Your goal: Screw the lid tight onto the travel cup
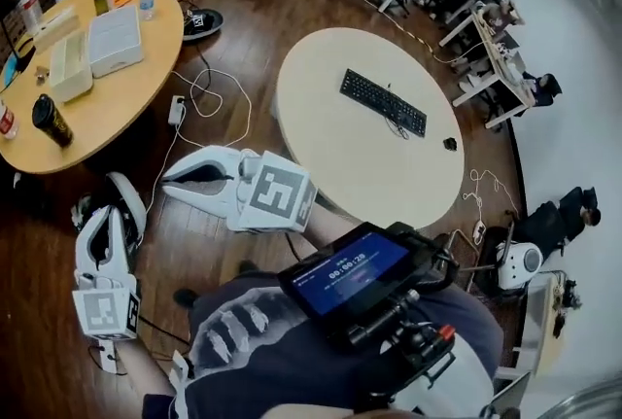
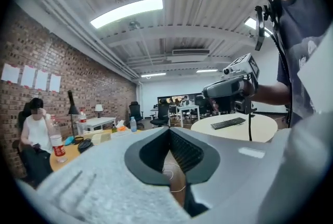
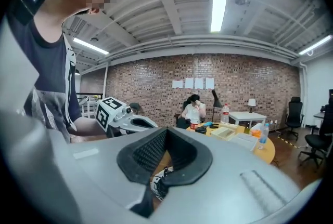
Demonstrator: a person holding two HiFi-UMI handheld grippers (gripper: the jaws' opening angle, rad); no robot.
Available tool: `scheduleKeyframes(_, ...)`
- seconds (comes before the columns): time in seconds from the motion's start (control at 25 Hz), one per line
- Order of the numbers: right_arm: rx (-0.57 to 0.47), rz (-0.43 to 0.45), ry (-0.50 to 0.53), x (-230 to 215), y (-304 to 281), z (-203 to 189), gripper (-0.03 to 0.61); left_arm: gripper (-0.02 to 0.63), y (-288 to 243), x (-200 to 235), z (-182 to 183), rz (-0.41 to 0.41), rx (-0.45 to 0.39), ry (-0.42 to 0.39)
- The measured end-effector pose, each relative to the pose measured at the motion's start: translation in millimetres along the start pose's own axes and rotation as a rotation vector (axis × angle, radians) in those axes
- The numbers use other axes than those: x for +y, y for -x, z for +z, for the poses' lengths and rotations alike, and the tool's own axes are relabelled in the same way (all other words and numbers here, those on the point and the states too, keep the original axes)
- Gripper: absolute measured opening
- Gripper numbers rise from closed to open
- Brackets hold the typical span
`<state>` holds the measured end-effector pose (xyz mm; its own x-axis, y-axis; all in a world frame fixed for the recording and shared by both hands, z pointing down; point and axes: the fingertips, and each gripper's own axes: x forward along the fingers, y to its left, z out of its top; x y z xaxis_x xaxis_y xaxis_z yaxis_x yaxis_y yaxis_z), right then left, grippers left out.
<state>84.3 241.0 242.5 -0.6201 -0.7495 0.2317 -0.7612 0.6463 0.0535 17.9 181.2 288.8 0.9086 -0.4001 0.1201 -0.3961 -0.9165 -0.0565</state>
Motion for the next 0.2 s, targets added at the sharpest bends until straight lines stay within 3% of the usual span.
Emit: scheduleKeyframes(0.2, -0.038, -0.050, 0.041, -7.0, 76.5, -6.3, 0.006, 0.002, -40.4, -72.5, 18.7, -0.096, -0.011, -0.030)
